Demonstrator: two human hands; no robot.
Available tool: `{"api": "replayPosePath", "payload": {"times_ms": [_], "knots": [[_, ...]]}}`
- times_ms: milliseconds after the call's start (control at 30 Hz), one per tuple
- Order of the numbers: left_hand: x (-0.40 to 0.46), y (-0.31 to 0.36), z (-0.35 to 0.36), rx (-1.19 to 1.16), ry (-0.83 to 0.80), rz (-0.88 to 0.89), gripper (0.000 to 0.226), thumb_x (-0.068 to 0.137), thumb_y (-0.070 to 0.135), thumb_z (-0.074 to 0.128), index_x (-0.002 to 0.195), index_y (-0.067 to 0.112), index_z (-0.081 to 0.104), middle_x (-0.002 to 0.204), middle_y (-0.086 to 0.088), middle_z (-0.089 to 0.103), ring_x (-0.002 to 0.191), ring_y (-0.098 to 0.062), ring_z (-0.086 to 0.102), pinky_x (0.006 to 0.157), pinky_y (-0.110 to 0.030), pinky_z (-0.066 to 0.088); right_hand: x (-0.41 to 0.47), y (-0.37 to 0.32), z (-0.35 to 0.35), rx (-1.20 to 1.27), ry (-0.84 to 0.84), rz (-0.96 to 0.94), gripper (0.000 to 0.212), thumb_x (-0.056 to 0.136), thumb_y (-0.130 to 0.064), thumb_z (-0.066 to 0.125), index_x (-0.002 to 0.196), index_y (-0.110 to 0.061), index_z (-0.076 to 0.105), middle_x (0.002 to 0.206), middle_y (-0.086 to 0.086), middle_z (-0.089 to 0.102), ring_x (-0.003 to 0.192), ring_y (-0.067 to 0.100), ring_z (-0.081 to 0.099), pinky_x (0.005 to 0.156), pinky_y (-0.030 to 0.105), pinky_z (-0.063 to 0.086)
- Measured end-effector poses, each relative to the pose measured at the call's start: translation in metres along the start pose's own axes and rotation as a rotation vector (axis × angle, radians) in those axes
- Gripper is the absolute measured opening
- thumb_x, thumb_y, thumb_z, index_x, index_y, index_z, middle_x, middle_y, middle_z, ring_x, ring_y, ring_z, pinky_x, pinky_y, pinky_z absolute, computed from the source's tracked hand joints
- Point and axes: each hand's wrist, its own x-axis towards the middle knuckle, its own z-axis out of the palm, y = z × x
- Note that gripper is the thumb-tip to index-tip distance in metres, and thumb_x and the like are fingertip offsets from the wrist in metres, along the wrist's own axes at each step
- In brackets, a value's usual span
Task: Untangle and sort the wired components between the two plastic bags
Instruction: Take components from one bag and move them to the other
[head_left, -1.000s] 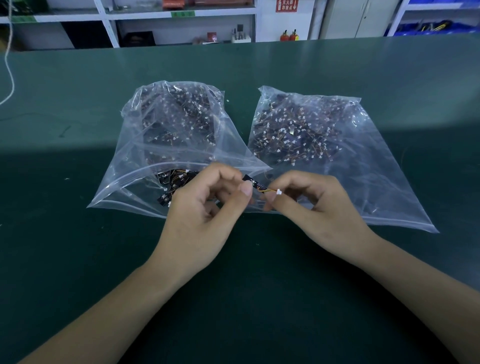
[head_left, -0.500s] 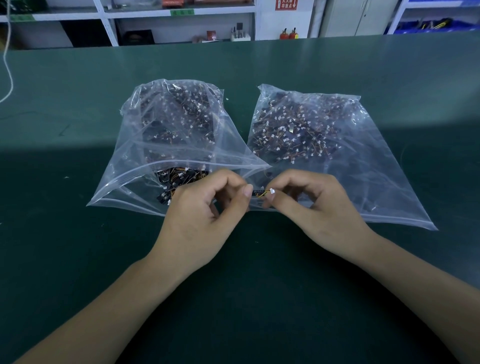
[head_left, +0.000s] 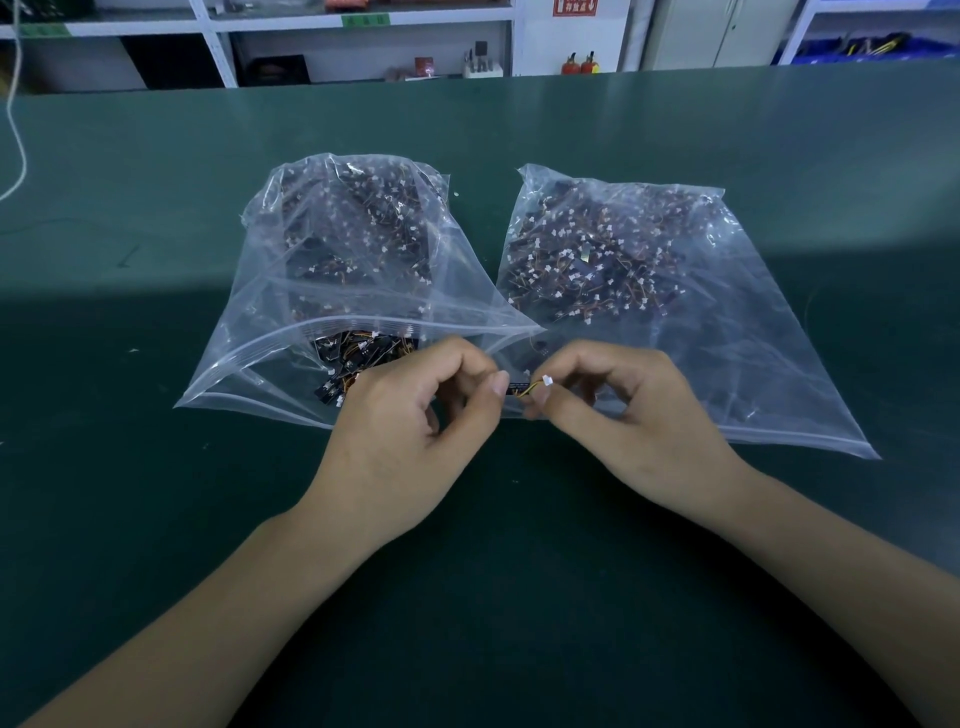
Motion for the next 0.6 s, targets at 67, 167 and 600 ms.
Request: {"api": "replayPosePath", "payload": {"times_ms": [67, 167, 600], "knots": [[0.0003, -0.0005, -0.0004, 0.011, 0.002, 0.012, 0.013, 0.100, 0.022, 0.066, 0.087, 0.019, 0.067, 0.073, 0.003, 0.062, 0.065, -0.021, 0.058, 0.057, -0.036, 0.045, 0.0004, 0.0005, 0.0000, -0.006, 0.001, -0.007, 0.015, 0.097, -0.008, 0.072, 0.087, -0.017, 0.077, 0.081, -0.003, 0.075, 0.075, 0.014, 0.065, 0.076, 0.041, 0.051], [0.0002, -0.0010, -0.0005, 0.025, -0.004, 0.033, 0.013, 0.101, 0.023, 0.066, 0.088, 0.020, 0.067, 0.074, 0.004, 0.062, 0.065, -0.022, 0.058, 0.057, -0.037, 0.045, 0.0004, 0.0015, -0.0009, -0.010, -0.005, -0.010, 0.014, 0.097, -0.008, 0.072, 0.087, -0.016, 0.077, 0.082, -0.001, 0.075, 0.076, 0.018, 0.065, 0.076, 0.039, 0.051], [0.0044, -0.0003, -0.0057, 0.131, 0.148, 0.060, 0.008, 0.099, 0.020, 0.073, 0.095, 0.015, 0.078, 0.085, 0.013, 0.072, 0.077, -0.014, 0.067, 0.068, -0.017, 0.047, 0.0036, 0.0072, -0.0098, -0.374, -0.017, -0.222, 0.021, 0.091, -0.022, 0.082, 0.108, -0.017, 0.073, 0.098, -0.009, 0.069, 0.093, 0.013, 0.061, 0.090, 0.031, 0.048]]}}
